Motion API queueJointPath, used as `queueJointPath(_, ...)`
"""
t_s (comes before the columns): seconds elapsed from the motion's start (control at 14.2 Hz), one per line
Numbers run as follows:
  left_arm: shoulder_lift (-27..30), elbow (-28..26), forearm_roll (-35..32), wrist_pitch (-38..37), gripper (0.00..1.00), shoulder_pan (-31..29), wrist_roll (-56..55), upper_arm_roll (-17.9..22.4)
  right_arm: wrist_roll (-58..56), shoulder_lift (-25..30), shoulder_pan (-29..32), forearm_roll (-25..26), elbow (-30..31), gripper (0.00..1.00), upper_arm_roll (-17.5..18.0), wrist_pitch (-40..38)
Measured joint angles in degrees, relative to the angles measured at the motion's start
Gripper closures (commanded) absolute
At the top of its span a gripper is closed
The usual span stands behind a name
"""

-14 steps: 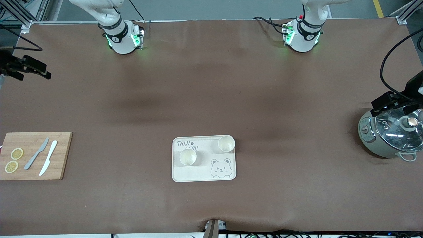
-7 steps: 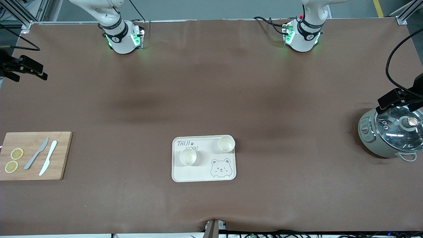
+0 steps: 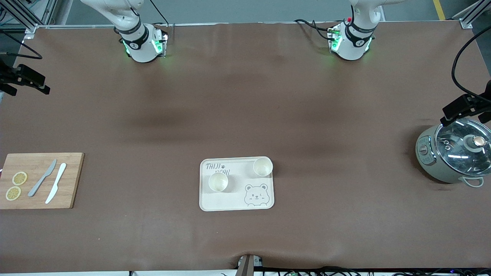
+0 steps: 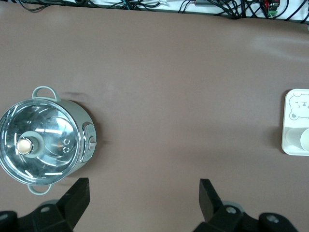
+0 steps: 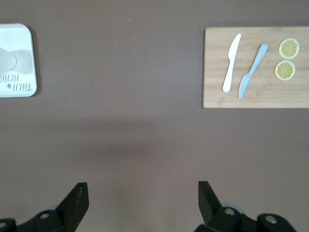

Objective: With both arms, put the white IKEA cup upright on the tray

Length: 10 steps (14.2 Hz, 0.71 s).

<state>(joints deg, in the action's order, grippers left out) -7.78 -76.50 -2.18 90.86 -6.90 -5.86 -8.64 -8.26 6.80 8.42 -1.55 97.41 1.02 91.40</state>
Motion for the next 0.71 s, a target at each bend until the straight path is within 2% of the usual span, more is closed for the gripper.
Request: queueJointPath(0.71, 0.26, -0.32, 0.00, -0.10, 0.00, 0.00, 0.00, 0.00, 0.00, 0.01, 0.02, -0.30, -0.86, 0.00, 0.09, 1.38)
